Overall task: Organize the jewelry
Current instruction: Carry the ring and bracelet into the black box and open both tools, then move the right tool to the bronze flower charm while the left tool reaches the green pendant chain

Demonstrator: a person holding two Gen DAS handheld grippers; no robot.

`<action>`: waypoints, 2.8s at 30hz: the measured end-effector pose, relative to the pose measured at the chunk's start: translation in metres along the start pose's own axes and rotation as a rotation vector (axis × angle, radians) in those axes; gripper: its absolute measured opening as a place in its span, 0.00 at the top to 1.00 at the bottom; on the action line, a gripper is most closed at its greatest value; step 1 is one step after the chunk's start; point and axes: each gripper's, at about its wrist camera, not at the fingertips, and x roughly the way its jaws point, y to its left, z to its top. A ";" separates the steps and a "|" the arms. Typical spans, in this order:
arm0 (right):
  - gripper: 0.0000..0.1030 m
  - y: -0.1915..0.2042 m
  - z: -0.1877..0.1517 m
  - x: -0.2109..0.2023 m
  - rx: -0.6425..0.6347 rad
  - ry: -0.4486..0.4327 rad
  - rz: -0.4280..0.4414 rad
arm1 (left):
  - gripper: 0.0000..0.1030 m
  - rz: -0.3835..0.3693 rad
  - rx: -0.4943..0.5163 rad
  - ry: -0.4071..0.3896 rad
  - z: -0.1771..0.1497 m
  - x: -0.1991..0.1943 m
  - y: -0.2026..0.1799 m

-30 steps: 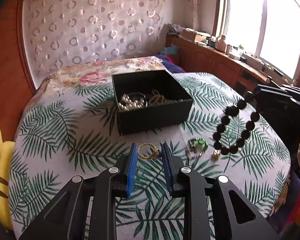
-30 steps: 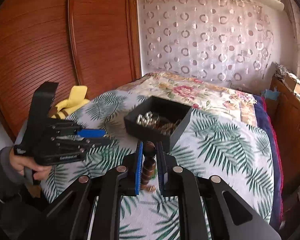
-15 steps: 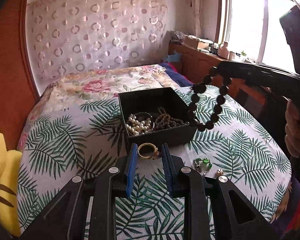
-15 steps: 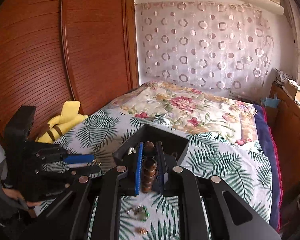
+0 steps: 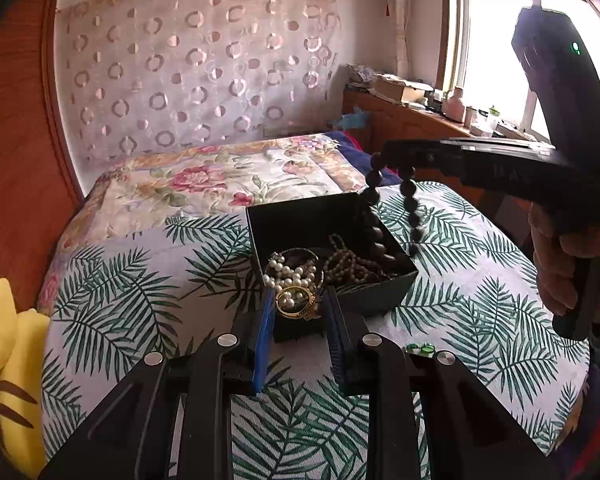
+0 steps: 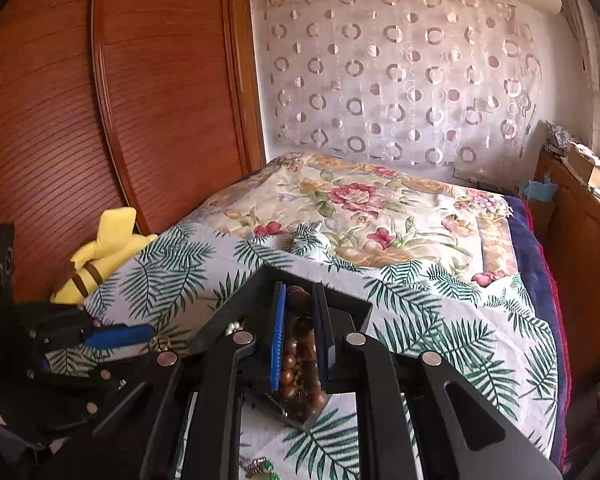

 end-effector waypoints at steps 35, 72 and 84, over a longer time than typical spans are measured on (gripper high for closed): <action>0.84 -0.039 -0.044 0.012 0.039 0.117 -0.042 | 0.66 0.025 0.041 0.037 0.038 0.067 -0.014; 0.72 0.025 -0.163 -0.017 -0.053 0.273 0.015 | 0.07 -0.045 0.033 0.041 -0.055 0.007 -0.019; 0.84 0.030 -0.165 -0.020 -0.116 0.277 0.012 | 0.07 -0.055 0.036 0.073 -0.059 0.013 -0.023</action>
